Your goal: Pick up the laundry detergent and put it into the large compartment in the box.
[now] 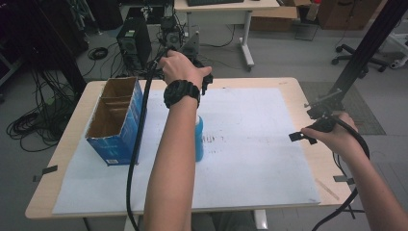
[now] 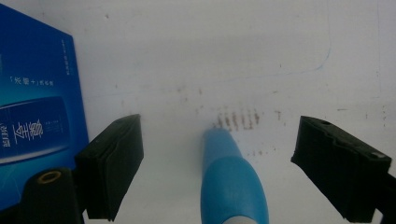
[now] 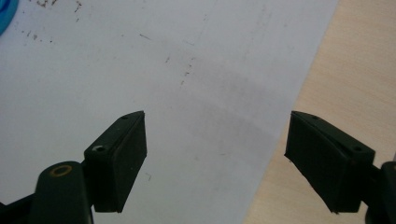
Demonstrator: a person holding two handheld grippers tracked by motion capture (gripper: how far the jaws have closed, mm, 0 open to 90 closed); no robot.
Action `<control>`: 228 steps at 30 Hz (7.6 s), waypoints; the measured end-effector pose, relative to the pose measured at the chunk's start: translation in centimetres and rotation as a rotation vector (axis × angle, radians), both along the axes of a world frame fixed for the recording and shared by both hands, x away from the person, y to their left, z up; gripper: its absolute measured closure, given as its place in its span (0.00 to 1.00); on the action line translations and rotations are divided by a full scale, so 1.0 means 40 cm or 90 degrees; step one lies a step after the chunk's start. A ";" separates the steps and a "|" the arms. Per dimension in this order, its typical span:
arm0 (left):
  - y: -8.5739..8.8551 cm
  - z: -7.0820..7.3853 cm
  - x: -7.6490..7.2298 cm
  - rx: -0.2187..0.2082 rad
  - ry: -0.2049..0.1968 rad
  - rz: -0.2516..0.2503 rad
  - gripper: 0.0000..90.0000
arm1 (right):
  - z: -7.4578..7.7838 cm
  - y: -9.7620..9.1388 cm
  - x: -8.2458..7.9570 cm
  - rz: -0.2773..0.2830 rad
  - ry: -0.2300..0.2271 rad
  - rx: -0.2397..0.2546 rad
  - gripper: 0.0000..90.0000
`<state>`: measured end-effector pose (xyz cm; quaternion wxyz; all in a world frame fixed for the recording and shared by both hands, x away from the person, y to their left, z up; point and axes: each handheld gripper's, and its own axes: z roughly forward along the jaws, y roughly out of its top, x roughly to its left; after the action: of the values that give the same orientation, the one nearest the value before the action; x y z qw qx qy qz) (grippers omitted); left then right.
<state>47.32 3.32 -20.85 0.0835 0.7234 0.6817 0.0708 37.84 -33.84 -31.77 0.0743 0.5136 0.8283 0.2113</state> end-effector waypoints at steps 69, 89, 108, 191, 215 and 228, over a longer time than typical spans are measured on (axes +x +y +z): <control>-0.038 -0.058 -0.144 0.006 0.022 0.009 0.19 | -0.011 -0.029 -0.062 -0.002 -0.016 0.002 0.23; -0.041 -0.137 -0.151 0.012 0.054 0.021 0.21 | -0.013 -0.025 -0.067 0.004 -0.021 0.003 0.23; -0.043 -0.177 -0.152 0.022 0.068 0.043 0.27 | -0.024 -0.023 -0.066 0.010 -0.019 0.004 0.23; -0.005 0.007 -0.129 0.012 0.075 0.002 0.42 | 0.000 -0.009 -0.042 0.006 -0.018 -0.009 0.24; 0.026 0.167 -0.120 0.016 0.050 -0.004 0.42 | 0.005 -0.003 -0.018 0.004 -0.012 -0.009 0.24; 0.092 0.221 -0.116 0.014 0.047 0.007 0.42 | 0.005 0.008 -0.005 0.004 -0.008 -0.013 0.24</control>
<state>42.67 7.01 -12.02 0.0498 0.7226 0.6875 0.0522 37.65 -33.50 -31.58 0.0842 0.5088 0.8315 0.2065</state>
